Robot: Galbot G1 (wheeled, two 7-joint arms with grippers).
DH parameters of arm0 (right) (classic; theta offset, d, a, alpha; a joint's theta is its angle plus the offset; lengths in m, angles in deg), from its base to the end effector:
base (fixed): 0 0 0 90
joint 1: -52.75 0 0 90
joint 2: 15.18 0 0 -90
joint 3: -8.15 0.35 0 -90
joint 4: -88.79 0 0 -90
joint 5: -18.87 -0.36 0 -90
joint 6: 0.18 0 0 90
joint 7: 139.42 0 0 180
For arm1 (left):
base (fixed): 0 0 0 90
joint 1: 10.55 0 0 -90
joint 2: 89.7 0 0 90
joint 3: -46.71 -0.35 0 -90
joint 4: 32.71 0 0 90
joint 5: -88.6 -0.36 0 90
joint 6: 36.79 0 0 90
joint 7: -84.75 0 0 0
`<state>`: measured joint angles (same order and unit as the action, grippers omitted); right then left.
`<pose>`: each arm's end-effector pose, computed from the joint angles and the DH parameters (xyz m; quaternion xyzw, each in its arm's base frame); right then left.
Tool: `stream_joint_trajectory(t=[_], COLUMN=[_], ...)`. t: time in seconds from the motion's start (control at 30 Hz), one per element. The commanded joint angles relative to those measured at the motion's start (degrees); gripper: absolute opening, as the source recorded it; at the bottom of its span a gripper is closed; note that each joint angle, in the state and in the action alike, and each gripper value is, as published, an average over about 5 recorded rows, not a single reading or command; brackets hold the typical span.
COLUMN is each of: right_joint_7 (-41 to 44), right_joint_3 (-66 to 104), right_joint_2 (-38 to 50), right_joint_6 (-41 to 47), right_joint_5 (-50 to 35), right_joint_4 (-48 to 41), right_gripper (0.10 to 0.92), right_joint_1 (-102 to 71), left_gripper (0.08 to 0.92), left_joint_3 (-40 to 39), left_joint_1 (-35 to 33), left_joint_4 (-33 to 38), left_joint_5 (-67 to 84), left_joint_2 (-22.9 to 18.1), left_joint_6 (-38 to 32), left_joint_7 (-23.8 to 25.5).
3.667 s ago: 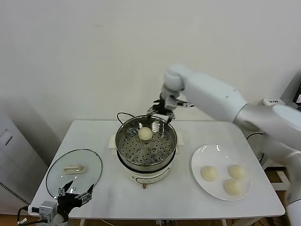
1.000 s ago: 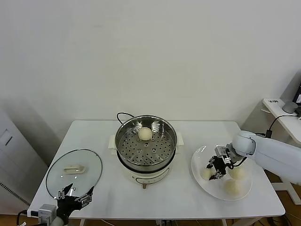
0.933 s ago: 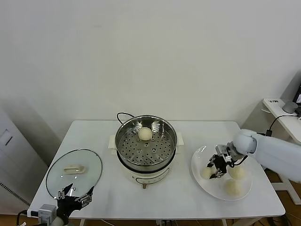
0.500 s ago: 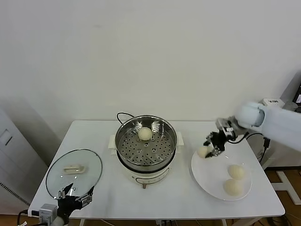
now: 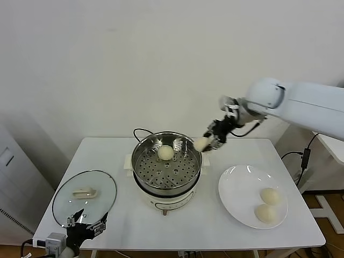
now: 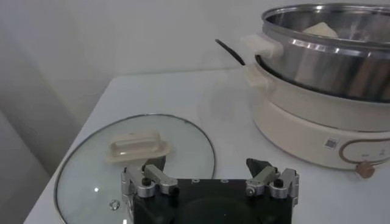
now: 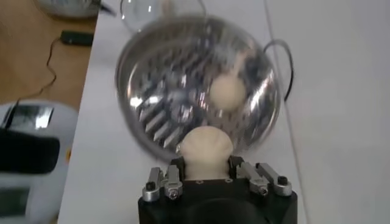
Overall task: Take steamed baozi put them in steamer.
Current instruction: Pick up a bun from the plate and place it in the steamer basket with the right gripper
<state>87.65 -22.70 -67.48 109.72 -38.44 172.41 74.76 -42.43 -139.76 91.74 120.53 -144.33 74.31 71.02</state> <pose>0.5290 0.0045 0.0159 0.5682 -0.6437 0.4201 0.2938 0.1562 0.0884 -0.2781 -0.0461 -0.9637 -0.0370 0.2604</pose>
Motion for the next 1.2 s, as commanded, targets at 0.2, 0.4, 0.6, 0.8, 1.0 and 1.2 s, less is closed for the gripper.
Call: stream_joint_trajectory(t=[0.2, 0.4, 0.6, 0.8, 1.0, 1.2], right_joint_7=[-9.1, -10.9, -11.8, -13.1, -13.8, -14.7], right_joint_3=[3.6, 4.0, 4.1, 4.3, 4.8, 5.1], right_joint_2=[-17.9, -20.8, -22.4, -22.6, -23.0, -23.1], right_joint_6=[4.4, 5.2, 5.8, 6.6, 6.6, 6.6], right_joint_5=[-8.5, -7.0, -4.5, -3.2, -2.6, -1.9], right_joint_4=[-5.9, -8.9, -11.7, -12.6, -13.5, -13.9], right_gripper=[0.441, 0.441, 0.441, 0.441, 0.441, 0.441], right_joint_1=[-9.1, -13.7, -16.8, -18.9, -20.3, -21.2], left_gripper=[0.823, 0.823, 0.823, 0.823, 0.823, 0.823], left_joint_3=[0.3, 0.4, 0.4, 0.4, 0.4, 0.4], left_joint_1=[-0.3, -0.5, -0.4, -0.3, -0.3, -0.4], left_joint_4=[0.2, 0.3, 0.2, 0.2, 0.2, 0.2], left_joint_5=[-0.1, -0.1, 0.0, 0.2, 0.2, 0.2], left_joint_2=[-0.1, -0.3, -0.3, -0.2, -0.2, -0.2], left_joint_6=[0.0, 0.0, 0.0, -0.1, -0.1, -0.2], left_joint_7=[-0.1, -0.1, -0.1, -0.1, -0.1, 0.0])
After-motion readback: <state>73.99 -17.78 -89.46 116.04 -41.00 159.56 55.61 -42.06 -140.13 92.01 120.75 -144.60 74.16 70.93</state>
